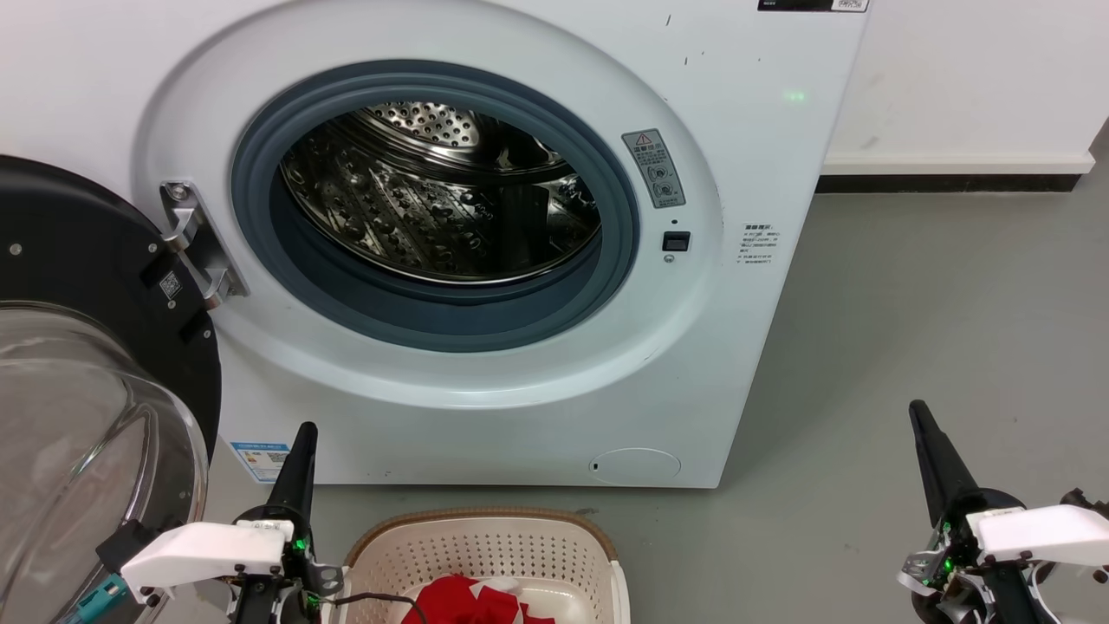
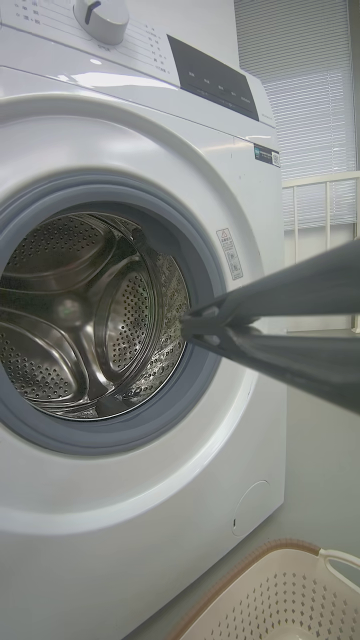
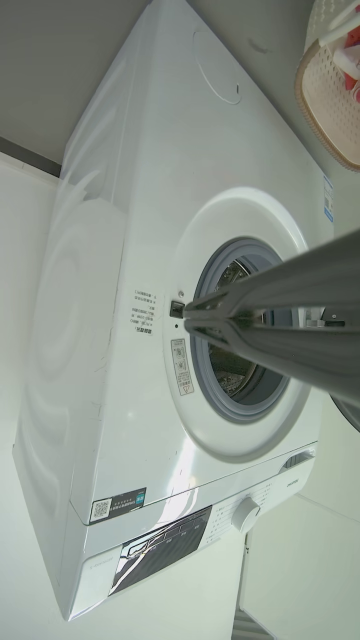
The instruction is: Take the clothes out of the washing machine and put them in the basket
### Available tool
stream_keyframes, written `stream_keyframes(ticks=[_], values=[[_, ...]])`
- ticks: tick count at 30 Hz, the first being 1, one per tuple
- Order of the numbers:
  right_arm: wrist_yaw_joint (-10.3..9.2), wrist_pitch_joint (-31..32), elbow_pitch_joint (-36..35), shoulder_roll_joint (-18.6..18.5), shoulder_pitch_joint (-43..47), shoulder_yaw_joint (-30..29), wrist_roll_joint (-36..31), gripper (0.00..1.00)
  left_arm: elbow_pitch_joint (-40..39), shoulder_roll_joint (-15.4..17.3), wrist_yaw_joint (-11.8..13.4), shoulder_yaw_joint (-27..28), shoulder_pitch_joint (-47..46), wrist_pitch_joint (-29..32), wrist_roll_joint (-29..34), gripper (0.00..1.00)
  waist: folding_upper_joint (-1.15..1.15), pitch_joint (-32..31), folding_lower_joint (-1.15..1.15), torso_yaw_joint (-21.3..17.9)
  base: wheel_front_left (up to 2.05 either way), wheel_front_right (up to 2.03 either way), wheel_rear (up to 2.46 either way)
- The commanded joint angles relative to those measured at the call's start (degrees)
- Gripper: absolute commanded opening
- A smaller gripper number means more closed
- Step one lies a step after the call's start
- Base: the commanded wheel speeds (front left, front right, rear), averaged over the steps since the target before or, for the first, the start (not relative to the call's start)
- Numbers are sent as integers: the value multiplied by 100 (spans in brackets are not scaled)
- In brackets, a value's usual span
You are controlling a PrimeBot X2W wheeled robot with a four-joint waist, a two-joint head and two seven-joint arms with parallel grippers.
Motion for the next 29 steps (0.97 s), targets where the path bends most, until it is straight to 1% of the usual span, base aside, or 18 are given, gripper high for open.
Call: stream_keyframes(ticks=[1,22,29], values=[[-1,29,6,-9,-120,-21,112,0,-33,-4,-28,19,-98,38,-90,0,0,2,0,1,0,0,0],[-2,192,133,22,-223,-132,975,0,-38,-38,-84,114,-122,240,-940,0,0,56,0,19,0,0,0],[-2,197,131,35,-222,-146,933,0,-36,-36,-85,111,-115,235,-919,0,0,56,0,19,0,0,0]])
